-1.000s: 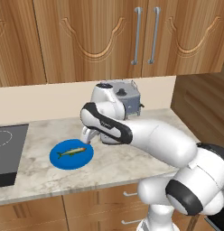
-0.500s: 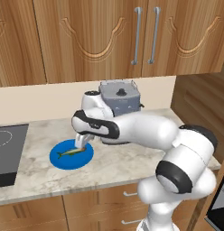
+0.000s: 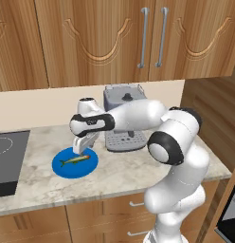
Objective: Place the fish on the rack of the oven, and slide the rack back inside. Close the oven door.
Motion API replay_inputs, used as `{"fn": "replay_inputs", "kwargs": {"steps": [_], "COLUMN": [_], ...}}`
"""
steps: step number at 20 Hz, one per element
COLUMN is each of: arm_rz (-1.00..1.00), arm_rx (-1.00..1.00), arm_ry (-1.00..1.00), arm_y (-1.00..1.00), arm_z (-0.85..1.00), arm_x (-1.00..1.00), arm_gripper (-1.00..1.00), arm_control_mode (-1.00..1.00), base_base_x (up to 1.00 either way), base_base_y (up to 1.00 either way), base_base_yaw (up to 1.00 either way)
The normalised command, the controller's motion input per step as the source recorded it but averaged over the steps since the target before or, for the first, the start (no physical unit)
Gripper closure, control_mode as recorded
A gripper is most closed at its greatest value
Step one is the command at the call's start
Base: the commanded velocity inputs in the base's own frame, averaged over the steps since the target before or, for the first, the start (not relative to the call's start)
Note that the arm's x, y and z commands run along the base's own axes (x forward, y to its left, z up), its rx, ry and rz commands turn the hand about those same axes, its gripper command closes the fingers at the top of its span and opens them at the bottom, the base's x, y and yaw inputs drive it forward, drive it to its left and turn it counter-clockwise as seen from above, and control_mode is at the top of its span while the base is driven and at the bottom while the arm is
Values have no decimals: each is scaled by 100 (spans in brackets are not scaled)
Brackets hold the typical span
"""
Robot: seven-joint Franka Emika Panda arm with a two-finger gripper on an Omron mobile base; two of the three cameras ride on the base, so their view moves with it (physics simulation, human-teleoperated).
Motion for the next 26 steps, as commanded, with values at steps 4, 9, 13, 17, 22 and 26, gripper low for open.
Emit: {"fn": "replay_inputs", "kwargs": {"steps": [4, 9, 13, 17, 22, 26], "arm_rz": [0, 0, 0, 0, 0, 4], "arm_rx": [-8, -13, -8, -3, 0, 0], "arm_ry": [2, -1, -1, 0, 0, 0], "arm_y": [39, 34, 5, 0, 0, -1], "arm_z": [-34, -45, -34, -24, -22, -24], "arm_x": [46, 19, 10, 1, 0, -34], "arm_gripper": [-100, -100, -100, -100, -100, -100], "arm_control_mode": [-100, -100, -100, -100, -100, -100], "base_base_x": [0, 0, 0, 0, 0, 0], "base_base_y": [0, 0, 0, 0, 0, 0], "base_base_yaw": [0, 0, 0, 0, 0, 0]}}
